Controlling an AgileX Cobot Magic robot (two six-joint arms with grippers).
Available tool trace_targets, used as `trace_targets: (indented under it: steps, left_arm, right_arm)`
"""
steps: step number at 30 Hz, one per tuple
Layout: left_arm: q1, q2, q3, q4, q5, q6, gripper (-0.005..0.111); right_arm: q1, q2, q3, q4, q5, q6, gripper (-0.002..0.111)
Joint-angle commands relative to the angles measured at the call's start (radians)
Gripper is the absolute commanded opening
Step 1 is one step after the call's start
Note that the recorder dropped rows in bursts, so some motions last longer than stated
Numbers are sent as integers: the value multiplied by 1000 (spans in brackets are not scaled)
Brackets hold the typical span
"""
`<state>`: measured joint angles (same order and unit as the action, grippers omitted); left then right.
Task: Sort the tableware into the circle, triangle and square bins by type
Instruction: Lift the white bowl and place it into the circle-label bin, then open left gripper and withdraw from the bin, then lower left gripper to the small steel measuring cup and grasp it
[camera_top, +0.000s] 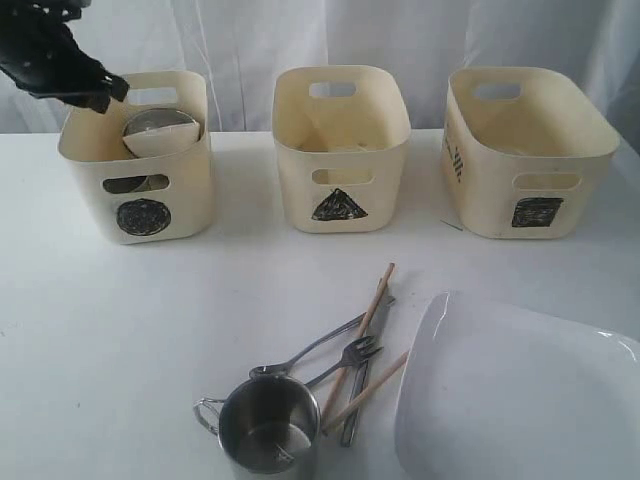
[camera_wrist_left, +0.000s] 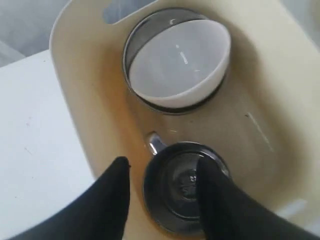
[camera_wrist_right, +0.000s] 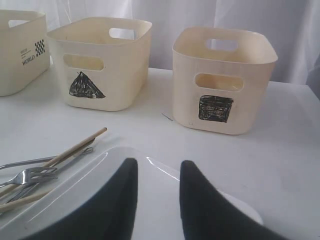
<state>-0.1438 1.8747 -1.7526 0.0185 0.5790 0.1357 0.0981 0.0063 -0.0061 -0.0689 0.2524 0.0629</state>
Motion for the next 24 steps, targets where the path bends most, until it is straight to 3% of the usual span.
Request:
trace_targets:
  steps: [1, 7, 11, 17, 24]
  left_arm:
    - [-1, -108, -4, -202, 177, 117, 44]
    - [-84, -180, 98, -272, 429, 182, 44]
    - [-204, -211, 290, -272, 403, 178, 44]
    - [-402, -211, 445, -257, 340, 163, 44]
    - [-488, -211, 465, -243, 329, 166, 46]
  right_arm:
    - [-9, -6, 6, -6, -8, 3, 29]
    - [-9, -6, 6, -6, -8, 3, 29]
    - [-9, -6, 6, -6, -8, 3, 29]
    - [-9, -6, 6, -6, -8, 3, 29]
    - [-9, -6, 6, -6, -8, 3, 29]
